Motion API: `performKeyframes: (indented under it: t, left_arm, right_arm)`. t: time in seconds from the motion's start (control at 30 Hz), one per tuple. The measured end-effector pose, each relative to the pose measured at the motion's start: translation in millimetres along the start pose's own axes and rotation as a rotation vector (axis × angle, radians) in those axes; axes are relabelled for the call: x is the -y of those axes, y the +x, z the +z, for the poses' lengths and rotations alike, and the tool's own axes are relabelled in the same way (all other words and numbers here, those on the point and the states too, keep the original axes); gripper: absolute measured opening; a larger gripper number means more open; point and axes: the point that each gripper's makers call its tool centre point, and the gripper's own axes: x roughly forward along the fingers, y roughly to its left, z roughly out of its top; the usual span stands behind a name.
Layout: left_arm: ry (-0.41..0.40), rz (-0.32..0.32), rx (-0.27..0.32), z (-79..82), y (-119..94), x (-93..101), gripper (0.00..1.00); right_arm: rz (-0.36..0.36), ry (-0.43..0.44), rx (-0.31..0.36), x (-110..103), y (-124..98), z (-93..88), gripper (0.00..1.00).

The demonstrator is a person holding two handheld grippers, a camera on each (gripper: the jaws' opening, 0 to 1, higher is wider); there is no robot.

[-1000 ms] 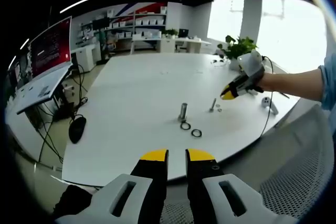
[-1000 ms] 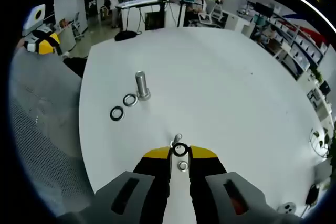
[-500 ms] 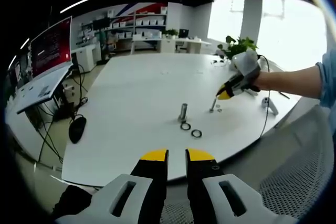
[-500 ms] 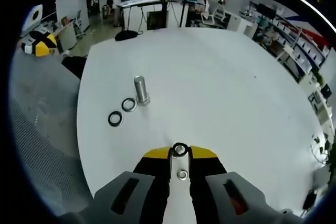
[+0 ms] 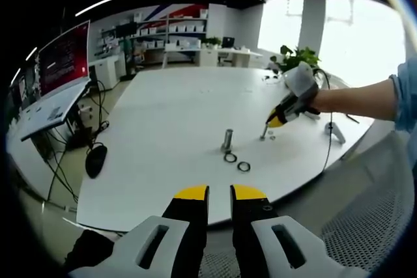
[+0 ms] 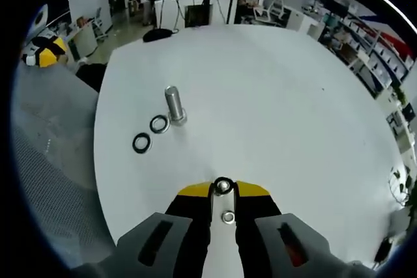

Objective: Place the washer onto the threaded stud by aligning its center hole with the stud, sliding it down to the base, and recovering from edge contact or off-axis alignment until the washer reaches the visible bottom stop.

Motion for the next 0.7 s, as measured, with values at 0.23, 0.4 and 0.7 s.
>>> performKeyframes:
  t: [0.23,0.4,0.7]
  left_arm:
    - [0.003,-0.002,-0.004,-0.4,0,0.4,0.11]
    - [0.002,-0.002,-0.004,-0.4,0,0.0,0.11]
    - [0.003,-0.001,-0.005,-0.7,0,-0.3,0.11]
  right_arm:
    - [0.009,-0.008,-0.024,0,7,-2.7,0.13]
    - [0.016,-0.012,-0.046,-3,12,-6.5,0.13]
    - [0.035,-0.028,-0.093,-9,26,-17.3,0.13]
